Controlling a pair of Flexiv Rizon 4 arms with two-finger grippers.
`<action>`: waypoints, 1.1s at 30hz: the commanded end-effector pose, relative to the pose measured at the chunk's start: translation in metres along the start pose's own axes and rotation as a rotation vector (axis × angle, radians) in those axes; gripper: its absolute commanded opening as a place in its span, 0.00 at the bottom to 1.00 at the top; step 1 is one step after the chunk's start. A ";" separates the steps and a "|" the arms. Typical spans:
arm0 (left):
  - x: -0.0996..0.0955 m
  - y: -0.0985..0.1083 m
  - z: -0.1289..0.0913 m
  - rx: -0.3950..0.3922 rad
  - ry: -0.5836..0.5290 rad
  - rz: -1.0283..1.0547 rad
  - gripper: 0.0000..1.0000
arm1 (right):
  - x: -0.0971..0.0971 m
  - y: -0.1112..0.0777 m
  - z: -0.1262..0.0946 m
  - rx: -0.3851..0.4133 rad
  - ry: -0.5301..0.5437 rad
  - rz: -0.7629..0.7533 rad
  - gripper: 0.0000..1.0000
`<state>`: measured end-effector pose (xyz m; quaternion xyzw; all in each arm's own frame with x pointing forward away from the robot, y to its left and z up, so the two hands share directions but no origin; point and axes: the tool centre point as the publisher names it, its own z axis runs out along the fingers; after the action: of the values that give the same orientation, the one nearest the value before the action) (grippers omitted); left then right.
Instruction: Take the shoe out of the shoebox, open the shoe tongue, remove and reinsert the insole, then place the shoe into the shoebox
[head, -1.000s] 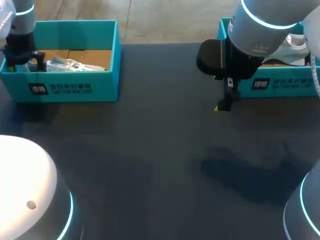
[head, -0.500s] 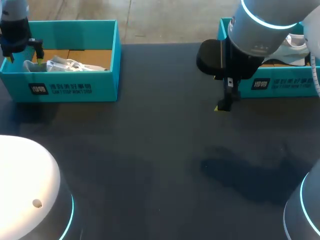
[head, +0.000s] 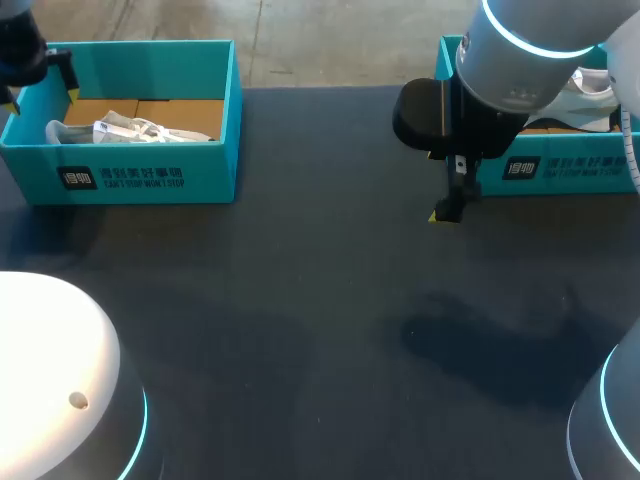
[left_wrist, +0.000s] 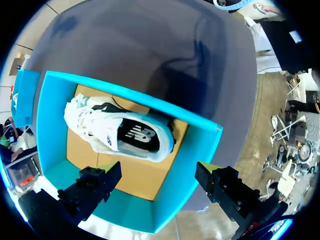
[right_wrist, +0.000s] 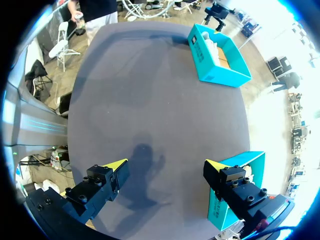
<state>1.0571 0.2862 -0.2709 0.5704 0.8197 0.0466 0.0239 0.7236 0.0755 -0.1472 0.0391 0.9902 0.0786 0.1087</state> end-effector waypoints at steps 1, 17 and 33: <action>0.001 -0.003 0.000 -0.006 -0.002 0.001 1.00 | -0.001 0.001 0.002 0.001 0.002 0.000 1.00; -0.020 -0.028 -0.022 0.018 0.036 0.033 1.00 | -0.020 -0.044 -0.009 0.037 0.006 0.028 1.00; -0.003 -0.068 -0.070 0.005 0.036 0.122 1.00 | -0.102 -0.126 -0.010 0.103 0.016 0.042 1.00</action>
<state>1.0041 0.2550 -0.2146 0.6109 0.7905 0.0446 -0.0001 0.8002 -0.0550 -0.1328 0.0646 0.9924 0.0242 0.1024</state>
